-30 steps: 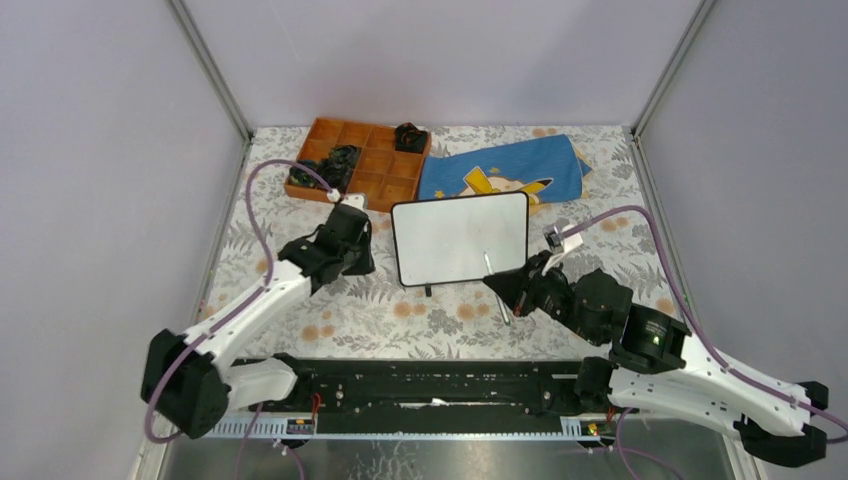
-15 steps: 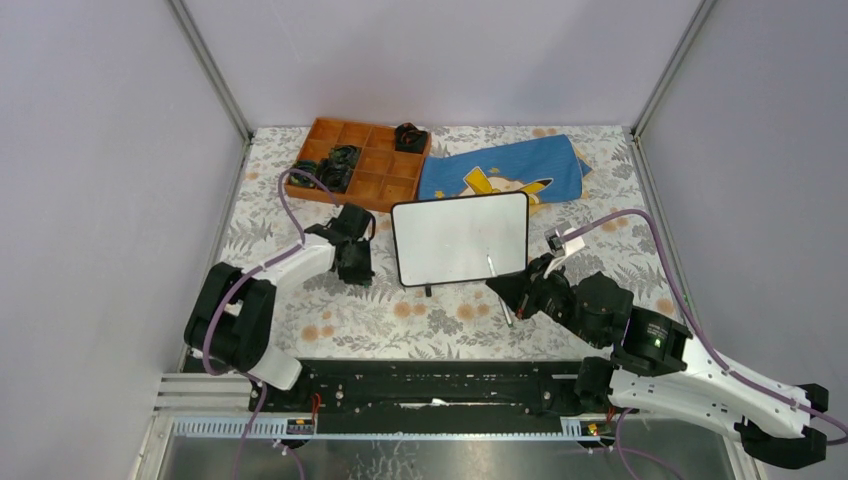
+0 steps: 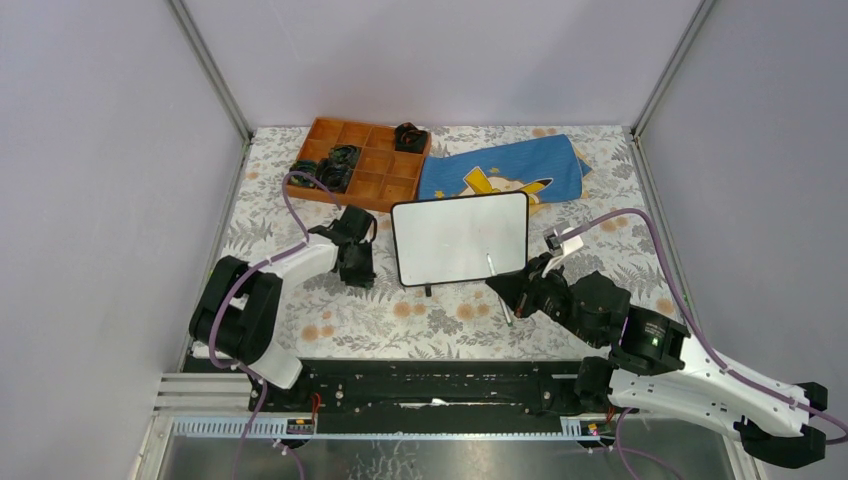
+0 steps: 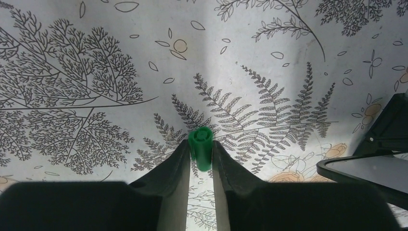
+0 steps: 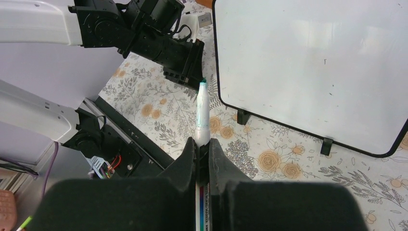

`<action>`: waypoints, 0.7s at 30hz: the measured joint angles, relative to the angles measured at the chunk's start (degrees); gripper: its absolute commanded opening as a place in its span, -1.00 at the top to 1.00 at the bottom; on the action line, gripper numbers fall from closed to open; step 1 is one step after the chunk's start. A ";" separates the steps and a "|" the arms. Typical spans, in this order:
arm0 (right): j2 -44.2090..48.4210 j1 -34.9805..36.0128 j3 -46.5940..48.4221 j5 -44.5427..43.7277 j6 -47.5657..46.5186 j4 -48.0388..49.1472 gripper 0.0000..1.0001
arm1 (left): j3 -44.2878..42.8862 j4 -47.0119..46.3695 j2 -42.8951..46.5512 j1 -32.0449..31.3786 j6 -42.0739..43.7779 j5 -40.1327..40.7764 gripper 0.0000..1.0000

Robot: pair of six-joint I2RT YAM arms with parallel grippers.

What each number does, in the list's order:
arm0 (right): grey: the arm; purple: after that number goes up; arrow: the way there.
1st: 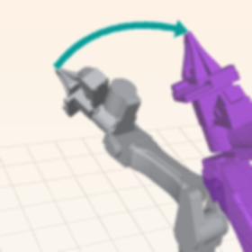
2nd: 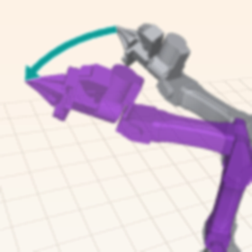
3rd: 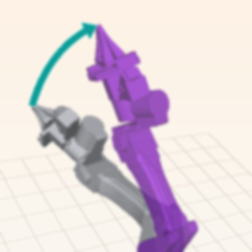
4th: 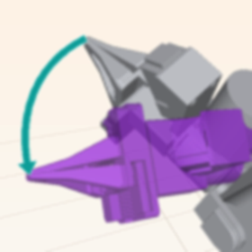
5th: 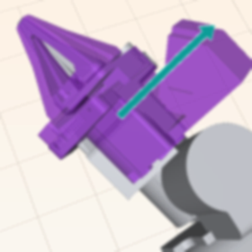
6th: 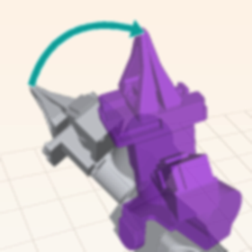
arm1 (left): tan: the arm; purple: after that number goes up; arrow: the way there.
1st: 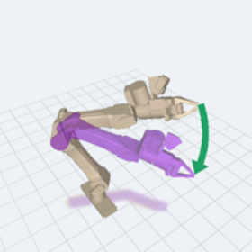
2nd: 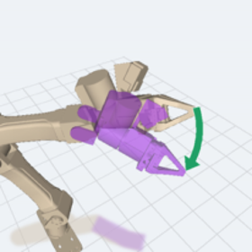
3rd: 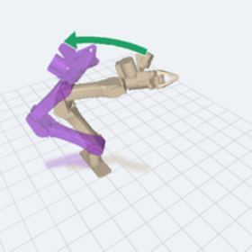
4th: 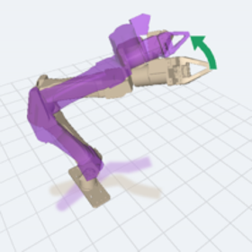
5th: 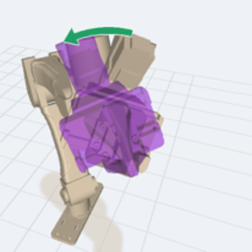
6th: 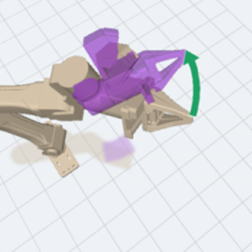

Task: Write a sentence on the whiteboard
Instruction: Place the pen cap at the center of the board.

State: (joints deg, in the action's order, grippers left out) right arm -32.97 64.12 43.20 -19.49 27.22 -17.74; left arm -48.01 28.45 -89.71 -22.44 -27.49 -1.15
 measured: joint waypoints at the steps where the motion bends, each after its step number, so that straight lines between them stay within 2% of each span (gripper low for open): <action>1: -0.09 0.00 0.00 -0.02 0.02 0.00 1.00 | 0.00 -0.09 -0.02 0.00 0.00 0.00 0.36; 15: -0.50 0.00 -0.22 -0.02 0.02 0.02 1.00 | 0.00 -0.70 -0.04 -0.02 -0.22 -0.59 0.18; 21: -0.52 0.00 -0.37 0.02 0.07 0.00 1.00 | 0.37 -0.94 0.68 0.00 -0.63 -0.13 0.03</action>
State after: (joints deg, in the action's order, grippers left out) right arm -33.50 64.12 42.83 -19.46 27.29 -17.74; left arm -47.64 27.51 -89.03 -22.44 -28.12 -1.28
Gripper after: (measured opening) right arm 0.064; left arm 0.455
